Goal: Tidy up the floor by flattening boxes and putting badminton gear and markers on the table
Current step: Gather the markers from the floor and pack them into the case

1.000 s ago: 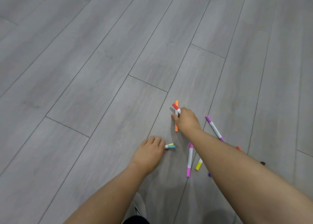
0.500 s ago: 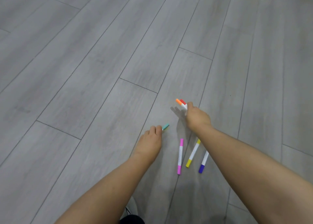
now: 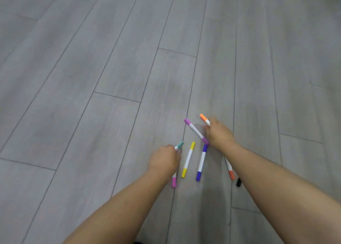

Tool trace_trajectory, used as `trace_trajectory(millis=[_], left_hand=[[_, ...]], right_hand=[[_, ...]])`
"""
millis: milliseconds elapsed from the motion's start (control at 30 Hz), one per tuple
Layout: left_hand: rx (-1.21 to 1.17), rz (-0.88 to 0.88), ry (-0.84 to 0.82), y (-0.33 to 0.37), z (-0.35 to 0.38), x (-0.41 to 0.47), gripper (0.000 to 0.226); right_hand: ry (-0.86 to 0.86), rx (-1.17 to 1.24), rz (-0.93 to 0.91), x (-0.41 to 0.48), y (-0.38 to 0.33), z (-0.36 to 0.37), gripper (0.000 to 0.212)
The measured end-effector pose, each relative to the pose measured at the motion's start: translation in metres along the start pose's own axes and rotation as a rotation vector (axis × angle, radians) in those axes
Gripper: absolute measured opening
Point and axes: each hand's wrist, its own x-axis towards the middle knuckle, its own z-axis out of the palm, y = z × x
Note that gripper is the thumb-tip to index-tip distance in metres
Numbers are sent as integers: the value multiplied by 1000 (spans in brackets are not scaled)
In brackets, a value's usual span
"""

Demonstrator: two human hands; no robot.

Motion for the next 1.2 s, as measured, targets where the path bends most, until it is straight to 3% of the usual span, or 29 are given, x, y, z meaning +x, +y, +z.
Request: trace_trajectory(millis=[133,267,467,600,800,867,967,1067,1200], left_hand=[[80,1,0,6,8,0,30],[29,-36,-61,7,7,5,28],[26,70,75,-3,-8,7,29],[-107,6,-5,6,-10,15,22],[-116,60,-51,30,2,19,24],[-106,71,-71,37,6,16,32],[-62,38,-86,45,9,15,34],[10,18,-114,46,13,15,34],[86,23,-113,44,18,13,33]], right_hand=[[28,-31,-58,-4,-1,7,41],[28,-39,-48,-5,-9,18,40],[53,-42,-18,-5,-19,23,31],[105,170,94,-12,-19,8,35],[113,443,273,-63,0,8,23],[126,459,317,-85,4,23,25],[149,475,389,-109,6,46,47],[118,444,419,-120,5,61,33],[110,404,400,-123,2,61,32]])
